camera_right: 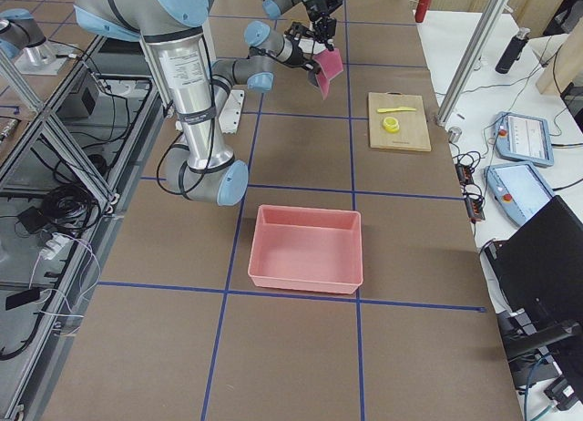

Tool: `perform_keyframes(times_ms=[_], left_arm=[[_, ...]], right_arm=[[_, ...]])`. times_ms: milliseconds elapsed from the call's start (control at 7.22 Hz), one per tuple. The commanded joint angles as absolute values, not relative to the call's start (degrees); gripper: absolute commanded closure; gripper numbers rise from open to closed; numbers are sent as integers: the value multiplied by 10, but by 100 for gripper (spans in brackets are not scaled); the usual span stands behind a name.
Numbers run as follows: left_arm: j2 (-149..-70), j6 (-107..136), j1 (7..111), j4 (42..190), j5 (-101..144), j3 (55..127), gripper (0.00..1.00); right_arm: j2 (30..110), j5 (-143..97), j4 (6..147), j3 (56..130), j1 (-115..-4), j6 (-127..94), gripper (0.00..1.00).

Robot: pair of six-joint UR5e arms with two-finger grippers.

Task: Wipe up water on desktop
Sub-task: 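Open the left gripper and withdraw it while the right gripper holds the cloth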

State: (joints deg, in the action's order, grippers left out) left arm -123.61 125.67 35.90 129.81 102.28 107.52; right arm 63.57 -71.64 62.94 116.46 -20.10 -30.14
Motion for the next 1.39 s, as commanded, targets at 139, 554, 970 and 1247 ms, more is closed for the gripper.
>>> perform_keyframes(times_ms=[139, 554, 970, 1247], left_arm=[[-1233, 1252, 357, 1298, 1022, 1076, 100], [-1218, 1189, 360, 1297, 1020, 1076, 2], [-1158, 1026, 400, 1267, 1048, 1085, 1], [-1151, 811, 452, 1077, 1107, 1134, 1]], right_arm=[[640, -711, 628, 1172, -207, -303, 100], [640, -713, 628, 1184, -211, -303, 100], [671, -715, 631, 1190, -222, -317, 100], [706, -724, 638, 1188, -245, -362, 100]])
